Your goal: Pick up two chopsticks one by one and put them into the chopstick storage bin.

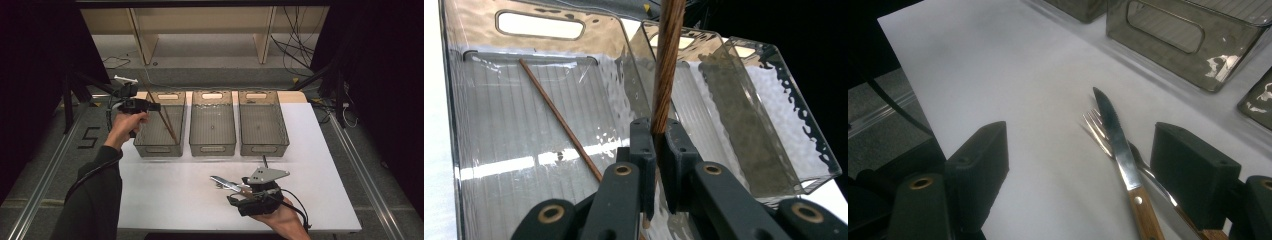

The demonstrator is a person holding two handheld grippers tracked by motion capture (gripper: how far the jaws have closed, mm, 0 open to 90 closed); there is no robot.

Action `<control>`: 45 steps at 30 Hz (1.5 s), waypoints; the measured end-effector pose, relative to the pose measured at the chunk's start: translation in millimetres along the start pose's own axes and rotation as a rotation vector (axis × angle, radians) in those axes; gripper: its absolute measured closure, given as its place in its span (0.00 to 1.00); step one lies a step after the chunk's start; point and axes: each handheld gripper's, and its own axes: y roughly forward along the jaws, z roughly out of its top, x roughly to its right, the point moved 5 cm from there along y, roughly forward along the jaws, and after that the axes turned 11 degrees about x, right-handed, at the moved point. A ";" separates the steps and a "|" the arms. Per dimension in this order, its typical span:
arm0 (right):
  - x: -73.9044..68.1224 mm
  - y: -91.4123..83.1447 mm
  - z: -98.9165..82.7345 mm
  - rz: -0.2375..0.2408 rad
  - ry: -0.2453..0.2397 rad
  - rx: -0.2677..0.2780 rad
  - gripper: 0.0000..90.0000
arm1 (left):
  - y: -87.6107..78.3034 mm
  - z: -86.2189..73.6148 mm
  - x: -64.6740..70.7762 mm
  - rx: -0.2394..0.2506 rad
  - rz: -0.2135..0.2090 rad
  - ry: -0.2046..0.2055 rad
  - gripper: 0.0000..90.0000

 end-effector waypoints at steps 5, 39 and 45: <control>-0.4 0.4 -0.6 -0.001 0.003 0.000 0.27 | 5.8 -5.1 -0.4 -0.010 -0.002 0.003 0.94; -1.1 -1.0 -0.8 0.003 0.003 -0.001 0.26 | 30.1 -28.1 -0.2 -0.103 0.011 -0.001 0.87; -0.9 -1.5 -0.6 0.001 0.003 -0.001 0.26 | 33.8 -27.5 3.6 -0.113 0.055 0.020 0.61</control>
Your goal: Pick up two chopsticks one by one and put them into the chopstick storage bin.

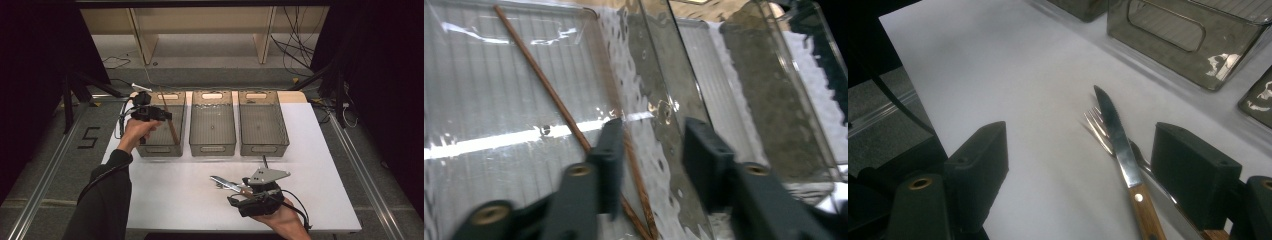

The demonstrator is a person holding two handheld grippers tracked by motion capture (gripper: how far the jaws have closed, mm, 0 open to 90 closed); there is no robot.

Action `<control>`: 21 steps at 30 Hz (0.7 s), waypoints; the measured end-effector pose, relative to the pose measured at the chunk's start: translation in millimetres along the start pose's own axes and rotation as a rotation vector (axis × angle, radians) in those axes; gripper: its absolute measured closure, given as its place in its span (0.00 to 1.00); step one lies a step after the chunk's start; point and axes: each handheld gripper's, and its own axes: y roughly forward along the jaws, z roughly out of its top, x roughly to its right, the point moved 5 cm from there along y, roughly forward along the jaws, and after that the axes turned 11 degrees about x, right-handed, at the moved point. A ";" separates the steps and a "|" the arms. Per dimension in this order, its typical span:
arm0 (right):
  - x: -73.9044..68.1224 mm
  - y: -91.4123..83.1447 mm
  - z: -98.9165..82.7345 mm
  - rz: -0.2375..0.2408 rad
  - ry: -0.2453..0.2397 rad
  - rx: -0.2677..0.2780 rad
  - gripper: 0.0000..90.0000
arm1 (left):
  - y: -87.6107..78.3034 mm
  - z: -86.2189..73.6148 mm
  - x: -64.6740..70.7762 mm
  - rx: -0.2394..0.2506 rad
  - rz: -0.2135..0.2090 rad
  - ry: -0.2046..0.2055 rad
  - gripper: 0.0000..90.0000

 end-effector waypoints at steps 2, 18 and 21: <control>0.5 -0.4 0.1 0.002 -0.005 0.000 0.26 | 0.4 0.8 2.2 -0.001 0.008 0.004 0.51; 9.8 -7.8 2.2 -0.036 0.012 0.000 0.26 | -25.5 0.9 22.8 0.078 -0.017 0.060 0.26; 14.5 -9.6 2.0 -0.054 0.017 -0.005 0.26 | -35.1 -4.4 28.8 0.107 -0.041 0.077 0.24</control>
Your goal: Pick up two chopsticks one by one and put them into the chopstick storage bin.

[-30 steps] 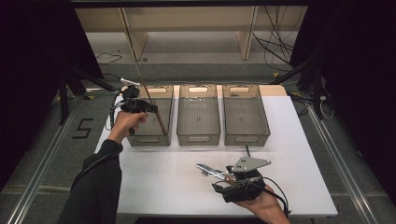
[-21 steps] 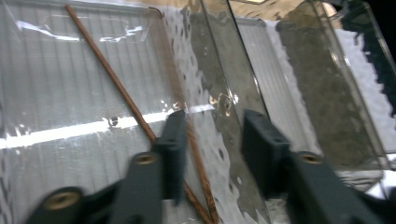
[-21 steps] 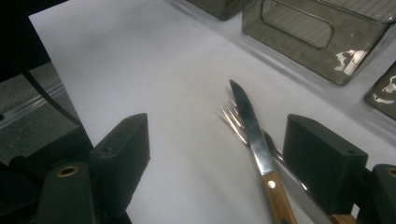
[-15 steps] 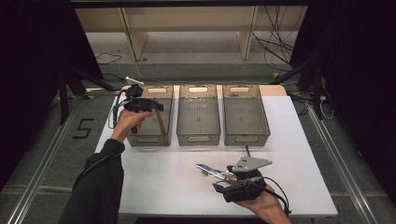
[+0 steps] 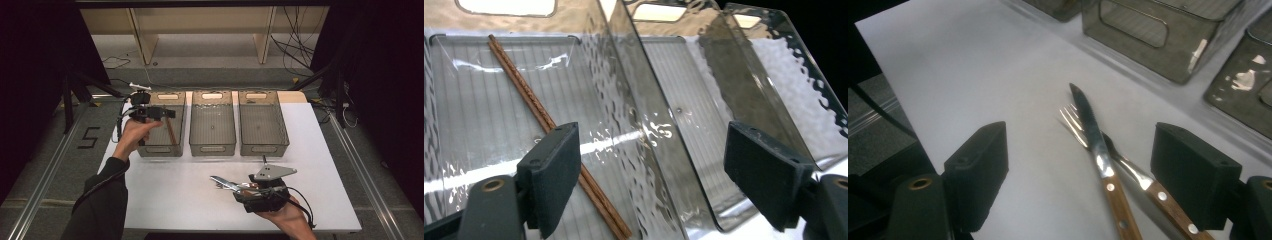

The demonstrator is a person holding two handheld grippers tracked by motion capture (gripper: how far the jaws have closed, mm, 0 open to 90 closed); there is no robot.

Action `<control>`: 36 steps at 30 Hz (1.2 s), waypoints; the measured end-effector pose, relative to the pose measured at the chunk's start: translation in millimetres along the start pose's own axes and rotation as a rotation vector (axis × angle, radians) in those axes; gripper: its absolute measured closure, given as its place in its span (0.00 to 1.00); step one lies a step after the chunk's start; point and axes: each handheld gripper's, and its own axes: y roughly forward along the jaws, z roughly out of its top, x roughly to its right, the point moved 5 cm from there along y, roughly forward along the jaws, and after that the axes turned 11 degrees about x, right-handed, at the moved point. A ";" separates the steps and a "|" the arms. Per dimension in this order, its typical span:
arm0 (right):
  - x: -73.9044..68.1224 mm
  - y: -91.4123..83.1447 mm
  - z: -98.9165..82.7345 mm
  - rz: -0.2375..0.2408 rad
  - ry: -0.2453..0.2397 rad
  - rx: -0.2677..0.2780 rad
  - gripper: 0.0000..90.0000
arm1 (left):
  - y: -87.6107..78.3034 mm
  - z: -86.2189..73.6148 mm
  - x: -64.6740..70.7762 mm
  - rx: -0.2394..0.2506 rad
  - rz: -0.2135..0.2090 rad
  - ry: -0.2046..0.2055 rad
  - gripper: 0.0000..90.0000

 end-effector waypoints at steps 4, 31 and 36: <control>6.8 -2.5 -0.3 -0.038 0.014 -0.010 0.27 | -15.9 -9.1 7.8 0.046 -0.054 0.004 0.23; 69.5 -16.4 -17.5 -0.233 0.143 -0.061 0.33 | -48.9 -111.9 19.9 0.075 -0.130 0.116 0.21; 76.4 -14.3 -22.1 -0.241 0.161 -0.071 0.36 | -46.7 -128.0 22.4 0.064 -0.141 0.143 0.21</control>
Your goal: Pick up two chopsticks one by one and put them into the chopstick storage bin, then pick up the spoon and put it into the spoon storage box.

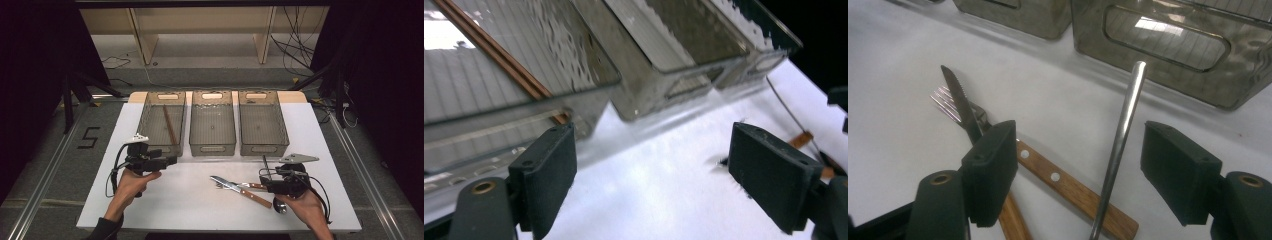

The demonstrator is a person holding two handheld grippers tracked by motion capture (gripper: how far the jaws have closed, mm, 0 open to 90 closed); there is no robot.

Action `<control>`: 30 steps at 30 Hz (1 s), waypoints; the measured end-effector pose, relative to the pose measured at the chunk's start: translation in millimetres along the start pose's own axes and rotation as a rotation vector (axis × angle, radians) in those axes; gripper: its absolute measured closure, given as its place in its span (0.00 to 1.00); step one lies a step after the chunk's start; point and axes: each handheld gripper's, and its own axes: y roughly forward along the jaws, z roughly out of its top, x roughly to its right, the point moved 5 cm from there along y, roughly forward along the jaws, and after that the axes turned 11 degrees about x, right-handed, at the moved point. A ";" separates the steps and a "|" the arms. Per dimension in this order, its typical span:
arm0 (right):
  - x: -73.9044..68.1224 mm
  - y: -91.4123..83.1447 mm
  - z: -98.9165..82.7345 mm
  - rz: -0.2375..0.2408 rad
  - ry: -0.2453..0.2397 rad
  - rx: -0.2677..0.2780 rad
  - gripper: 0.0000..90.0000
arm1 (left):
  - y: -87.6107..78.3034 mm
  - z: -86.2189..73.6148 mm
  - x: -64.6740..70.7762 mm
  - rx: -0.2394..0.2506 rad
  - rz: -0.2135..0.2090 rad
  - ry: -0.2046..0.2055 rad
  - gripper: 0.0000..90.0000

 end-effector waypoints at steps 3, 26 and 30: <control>1.9 3.7 -2.4 -0.006 0.005 -0.011 0.37 | -0.2 -8.5 5.2 0.001 -0.006 0.024 0.21; 9.9 14.2 -8.8 -0.012 0.018 -0.045 0.44 | -11.7 -52.6 18.9 0.032 -0.030 0.045 0.20; 12.1 15.9 -10.3 -0.023 0.028 -0.055 0.49 | -10.5 -60.1 23.0 0.024 -0.034 0.070 0.20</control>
